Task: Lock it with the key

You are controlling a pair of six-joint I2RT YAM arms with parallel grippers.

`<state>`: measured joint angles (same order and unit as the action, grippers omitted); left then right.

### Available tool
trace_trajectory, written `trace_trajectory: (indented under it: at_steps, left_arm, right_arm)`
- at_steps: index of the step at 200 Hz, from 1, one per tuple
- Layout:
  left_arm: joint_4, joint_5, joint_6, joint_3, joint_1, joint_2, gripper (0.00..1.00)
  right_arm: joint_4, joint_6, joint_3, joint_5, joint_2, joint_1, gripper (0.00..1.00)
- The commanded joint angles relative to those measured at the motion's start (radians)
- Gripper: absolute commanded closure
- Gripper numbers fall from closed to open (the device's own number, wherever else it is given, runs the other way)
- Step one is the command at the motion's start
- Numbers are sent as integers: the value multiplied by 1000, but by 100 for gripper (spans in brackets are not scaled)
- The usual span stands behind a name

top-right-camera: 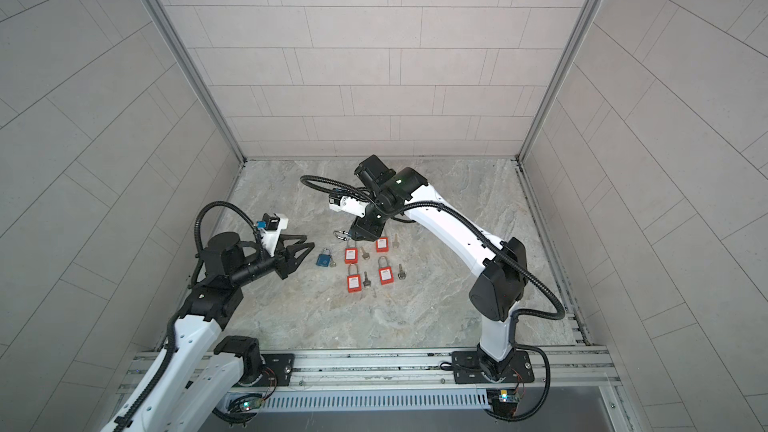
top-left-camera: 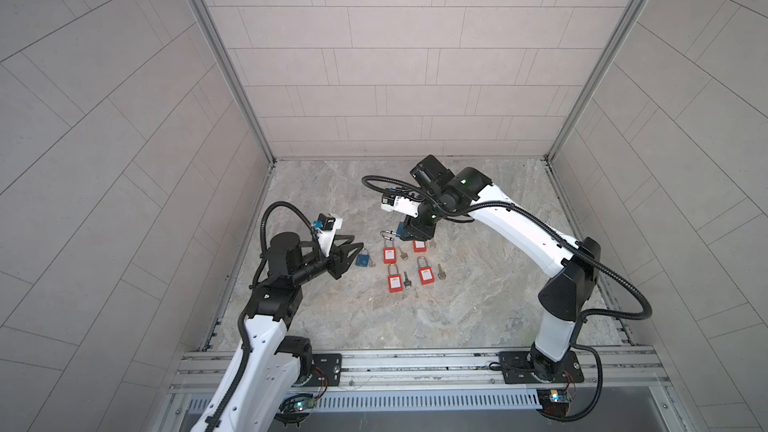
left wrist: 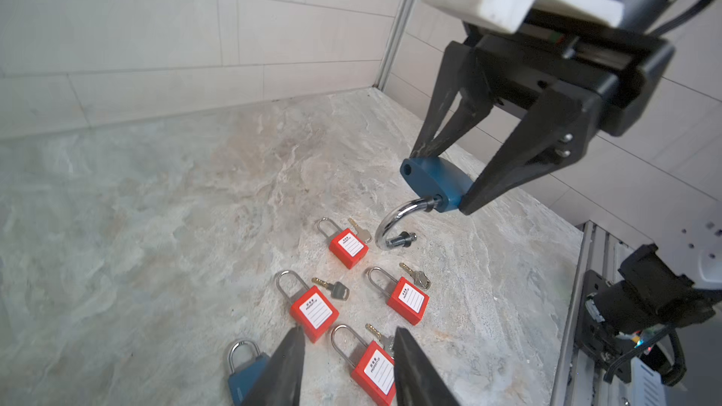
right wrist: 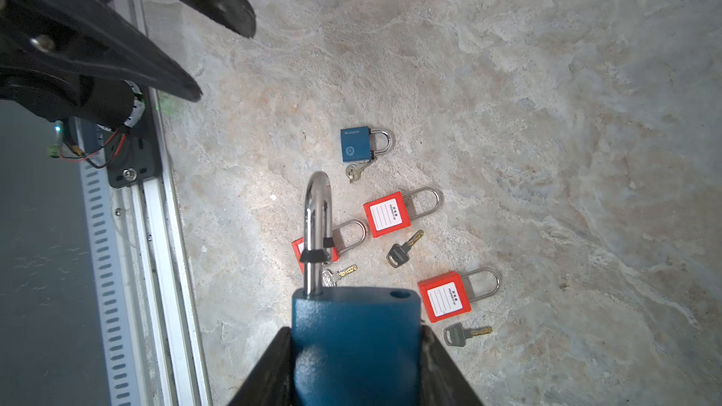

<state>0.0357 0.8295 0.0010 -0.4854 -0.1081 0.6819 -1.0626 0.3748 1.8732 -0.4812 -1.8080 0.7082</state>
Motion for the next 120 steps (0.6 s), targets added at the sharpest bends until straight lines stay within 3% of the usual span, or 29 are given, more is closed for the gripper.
trace_trajectory:
  at_steps: [1,38,92,120]
  left_arm:
    - [-174,116,117,6,-30,-7,58]
    - [-94,151,235,-49,-94,63,58]
    - [-20,65,375,-106,-181,166,59]
    - [36,80,425,-133,-195,188,59]
  right_arm:
    - [-12,36,-11,-91,39,7,70]
    - [-36,21,-9,-139,43,13,74]
    - [-38,54,-61,-136,75,38,74]
    - [-51,56,-60,-145,75,39,74]
